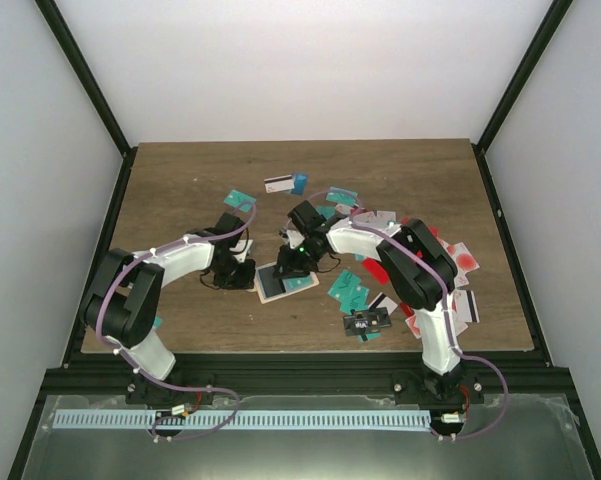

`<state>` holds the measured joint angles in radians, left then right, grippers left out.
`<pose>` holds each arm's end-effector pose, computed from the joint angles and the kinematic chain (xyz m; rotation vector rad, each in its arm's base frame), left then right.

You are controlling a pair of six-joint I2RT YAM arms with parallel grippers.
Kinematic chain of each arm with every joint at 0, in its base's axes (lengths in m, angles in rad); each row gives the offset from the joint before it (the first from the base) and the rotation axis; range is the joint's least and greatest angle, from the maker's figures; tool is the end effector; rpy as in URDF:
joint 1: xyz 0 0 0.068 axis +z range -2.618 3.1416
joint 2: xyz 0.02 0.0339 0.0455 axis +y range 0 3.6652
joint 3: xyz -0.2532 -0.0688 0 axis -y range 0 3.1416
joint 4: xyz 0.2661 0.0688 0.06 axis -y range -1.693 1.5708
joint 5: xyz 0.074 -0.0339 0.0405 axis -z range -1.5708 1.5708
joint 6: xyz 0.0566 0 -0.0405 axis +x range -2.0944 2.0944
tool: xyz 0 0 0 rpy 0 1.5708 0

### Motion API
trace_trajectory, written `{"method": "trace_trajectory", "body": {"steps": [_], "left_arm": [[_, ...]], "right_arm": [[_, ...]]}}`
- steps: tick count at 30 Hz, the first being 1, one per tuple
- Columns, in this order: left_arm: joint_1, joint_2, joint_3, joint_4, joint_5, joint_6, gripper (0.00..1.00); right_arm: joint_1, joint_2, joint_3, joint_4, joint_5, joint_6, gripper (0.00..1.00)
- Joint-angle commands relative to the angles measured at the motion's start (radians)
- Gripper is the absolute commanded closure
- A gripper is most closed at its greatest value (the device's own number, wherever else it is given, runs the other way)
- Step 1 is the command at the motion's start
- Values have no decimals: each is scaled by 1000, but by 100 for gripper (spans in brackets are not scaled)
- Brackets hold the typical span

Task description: Put the credit cards into the card holder

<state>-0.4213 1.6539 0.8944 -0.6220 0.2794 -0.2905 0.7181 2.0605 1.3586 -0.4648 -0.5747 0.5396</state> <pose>0.2669 -0.1367 0.1000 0.2377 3.0126 -0.4982 0.3027 0.3053 0.0992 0.4389 -2.9096 -1.0559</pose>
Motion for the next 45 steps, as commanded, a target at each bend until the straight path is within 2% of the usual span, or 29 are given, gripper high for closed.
{"method": "trace_trajectory", "body": {"steps": [1, 16, 21, 26, 31, 34, 39, 45], "left_arm": [[-2, 4, 3, 5, 18, 11, 88], [-3, 12, 25, -8, 6, 74, 88], [-4, -2, 31, -19, -5, 85, 87], [-4, -32, 19, -19, -2, 66, 87], [-4, -52, 20, -34, -6, 55, 87], [-3, -61, 18, -34, -5, 50, 87], [-3, -49, 13, -23, 4, 50, 87], [-3, -52, 17, -2, 13, 40, 87]], "right_arm": [[15, 33, -17, 42, -45, 22, 73], [23, -64, -8, 84, -131, -48, 72], [2, -151, -16, 53, -83, -55, 70], [-84, -224, -51, 0, 58, -54, 65], [-147, -203, -69, -43, 145, -86, 53], [-153, -161, -64, -69, 184, -108, 50], [-153, -141, -109, -60, 188, -84, 50], [-151, -180, -237, 2, 94, -31, 50]]}}
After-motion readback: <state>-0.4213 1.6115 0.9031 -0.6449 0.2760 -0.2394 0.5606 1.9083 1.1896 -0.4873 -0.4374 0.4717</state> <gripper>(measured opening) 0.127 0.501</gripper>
